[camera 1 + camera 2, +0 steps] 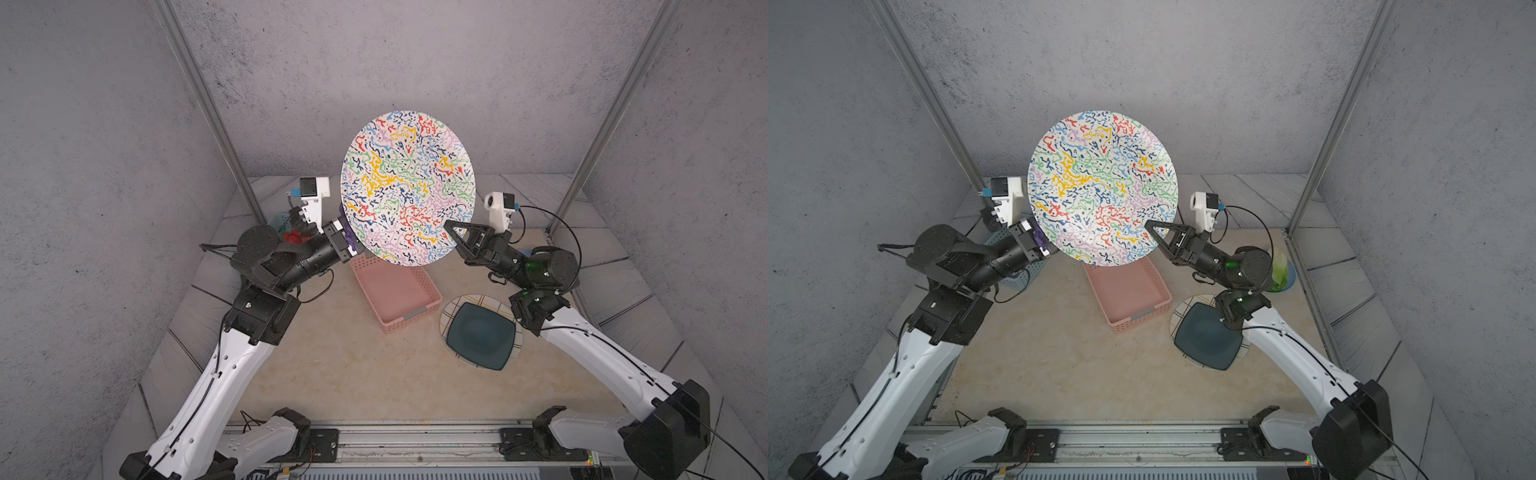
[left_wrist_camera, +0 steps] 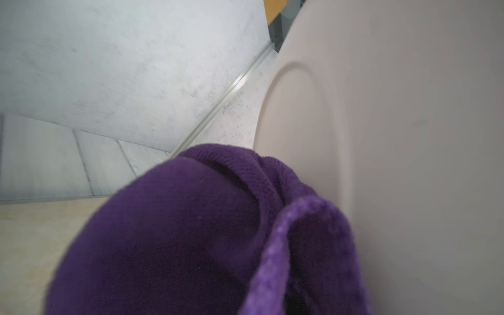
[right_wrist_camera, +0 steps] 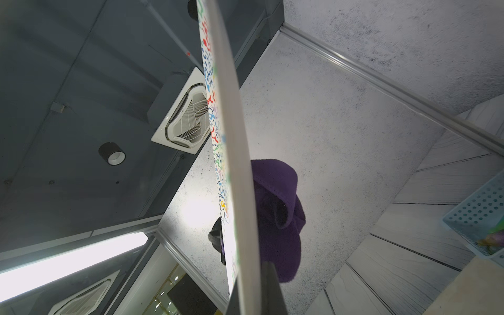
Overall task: Wipe the wet plate dry
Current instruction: Wipe the plate with towel.
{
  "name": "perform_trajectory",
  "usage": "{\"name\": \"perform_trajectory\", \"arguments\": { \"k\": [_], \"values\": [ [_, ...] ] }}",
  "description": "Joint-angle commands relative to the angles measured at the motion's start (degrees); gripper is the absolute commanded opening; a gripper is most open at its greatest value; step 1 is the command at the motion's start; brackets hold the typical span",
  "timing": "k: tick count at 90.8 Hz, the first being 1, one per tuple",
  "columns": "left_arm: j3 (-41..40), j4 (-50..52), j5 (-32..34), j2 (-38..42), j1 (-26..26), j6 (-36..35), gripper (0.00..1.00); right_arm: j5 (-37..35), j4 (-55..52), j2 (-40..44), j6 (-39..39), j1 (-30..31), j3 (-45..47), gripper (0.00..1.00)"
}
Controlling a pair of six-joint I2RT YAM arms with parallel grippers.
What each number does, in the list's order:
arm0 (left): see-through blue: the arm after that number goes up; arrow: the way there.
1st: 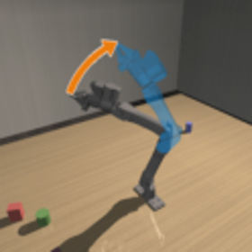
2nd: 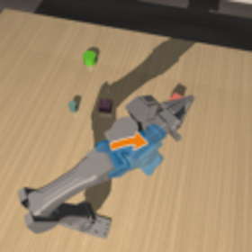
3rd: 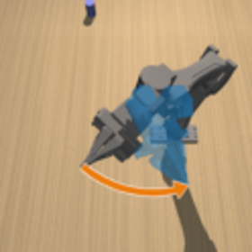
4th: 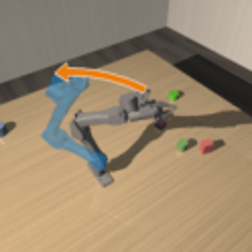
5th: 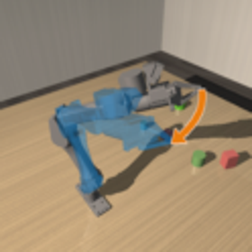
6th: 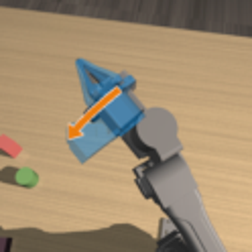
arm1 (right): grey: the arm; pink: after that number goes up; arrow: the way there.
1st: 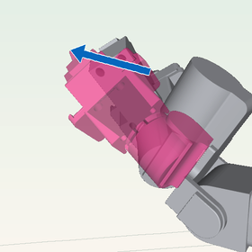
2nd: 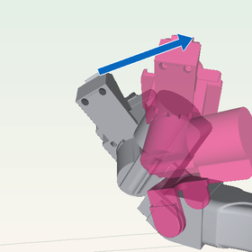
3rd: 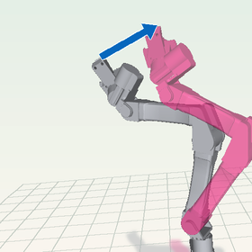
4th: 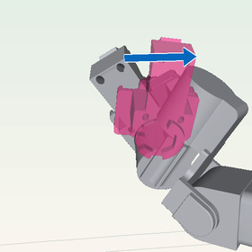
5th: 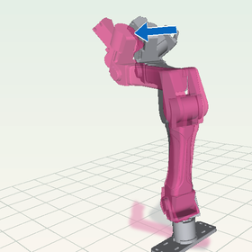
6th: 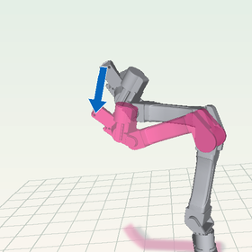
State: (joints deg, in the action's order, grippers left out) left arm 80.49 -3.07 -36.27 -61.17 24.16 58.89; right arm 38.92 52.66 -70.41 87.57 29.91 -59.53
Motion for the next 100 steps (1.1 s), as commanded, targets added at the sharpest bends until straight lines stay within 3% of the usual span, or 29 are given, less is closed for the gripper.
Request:
{"name": "perform_trajectory", "arguments": {
  "k": [1,14,22,34,52,69,77,82,92,100],
  "values": [
    [3.11,-0.49,1.4,-0.9,-3.56,2.33,0.0,-0.81,-0.87,2.56,-0.64,-0.23,4.82,0.0],
    [3.55,-16.5,-8.29,-7.42,-3.2,10.6,0.0,0.51,0.35,3.92,-0.47,1.88,8.02,0.0],
    [3.12,-21.24,-12.77,-8.84,-0.37,10.31,0.0,1.19,0.55,2.45,-0.49,3.62,7.79,0.0],
    [0.87,-18.0,-13.11,-7.11,4.42,4.24,0.0,-0.64,6.36,-1.31,2.55,3.75,7.17,0.0],
    [-4.77,-20.72,-12.94,-5.11,7.6,4.96,0.0,-3.04,12.54,-7.53,6.64,2.85,3.2,0.0],
    [-14.25,-20.96,-9.63,0.31,7.83,4.26,0.0,-6.88,12.66,-10.43,9.86,-2.27,0.88,0.0],
    [-17.6,-17.12,-7.75,3.43,7.83,1.02,0.0,-7.97,12.18,-11.12,10.8,-4.98,1.21,0.0],
    [-18.13,-9.13,-5.26,5.82,7.83,-4.51,0.0,-8.43,11.37,-10.95,10.41,-6.44,2.03,0.0],
    [-17.84,6.24,1.72,9.19,7.83,-15.56,0.0,-8.03,6.33,-9.59,5.76,-7.21,3.94,0.0],
    [-17.71,12.54,6.49,8.89,7.83,-20.33,0.0,-5.91,1.47,-8.11,1.57,-7.14,4.41,0.0]
  ]
}}
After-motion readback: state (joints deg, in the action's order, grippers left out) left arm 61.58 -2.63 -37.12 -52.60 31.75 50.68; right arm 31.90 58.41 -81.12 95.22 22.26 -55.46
